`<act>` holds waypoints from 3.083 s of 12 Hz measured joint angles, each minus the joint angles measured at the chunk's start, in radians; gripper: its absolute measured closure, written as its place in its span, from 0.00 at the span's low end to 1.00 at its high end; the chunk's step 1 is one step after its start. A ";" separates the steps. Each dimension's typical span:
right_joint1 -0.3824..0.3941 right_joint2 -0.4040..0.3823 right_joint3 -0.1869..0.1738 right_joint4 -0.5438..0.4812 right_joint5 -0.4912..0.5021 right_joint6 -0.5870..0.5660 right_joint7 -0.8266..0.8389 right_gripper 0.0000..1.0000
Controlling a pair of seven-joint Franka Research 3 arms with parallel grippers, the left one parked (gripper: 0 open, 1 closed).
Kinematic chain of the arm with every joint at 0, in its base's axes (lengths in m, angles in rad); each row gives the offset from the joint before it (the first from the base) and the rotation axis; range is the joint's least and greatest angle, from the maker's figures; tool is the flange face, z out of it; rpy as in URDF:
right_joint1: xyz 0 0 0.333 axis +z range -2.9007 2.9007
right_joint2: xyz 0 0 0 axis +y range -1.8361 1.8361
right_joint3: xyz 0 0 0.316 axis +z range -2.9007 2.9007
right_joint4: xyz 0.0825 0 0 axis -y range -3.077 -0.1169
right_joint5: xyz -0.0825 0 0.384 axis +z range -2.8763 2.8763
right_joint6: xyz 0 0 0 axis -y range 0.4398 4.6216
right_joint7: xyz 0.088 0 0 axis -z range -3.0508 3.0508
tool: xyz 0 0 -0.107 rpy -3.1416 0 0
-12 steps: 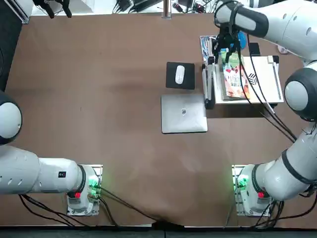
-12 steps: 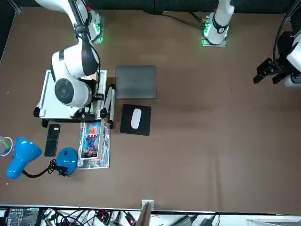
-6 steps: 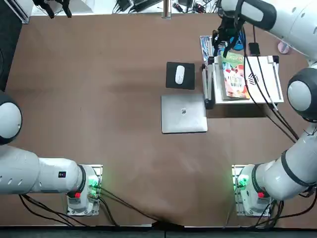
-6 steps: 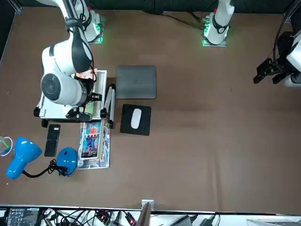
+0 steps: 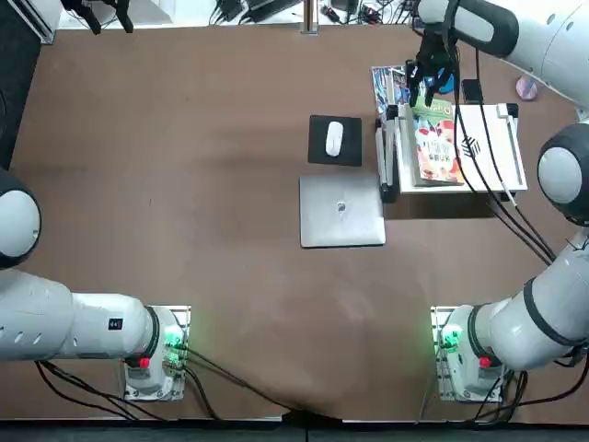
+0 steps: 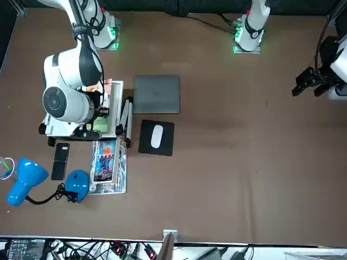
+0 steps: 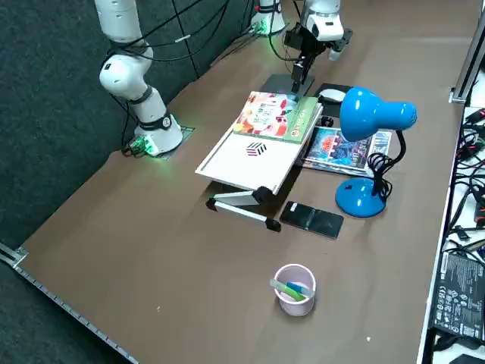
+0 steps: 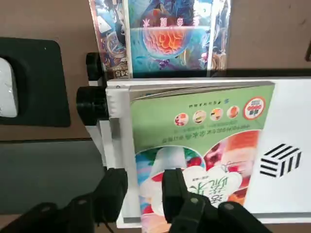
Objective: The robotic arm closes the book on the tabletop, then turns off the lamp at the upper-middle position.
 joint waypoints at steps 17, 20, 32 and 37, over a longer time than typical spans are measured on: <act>-0.147 0.138 -0.005 0.024 -0.278 0.420 -0.100 0.93; -0.177 0.149 -0.006 0.012 -0.280 0.453 -0.100 0.96; -0.215 0.268 -0.006 -0.011 -0.281 0.711 -0.101 0.98; -0.226 0.295 -0.006 -0.034 -0.298 0.811 -0.105 0.98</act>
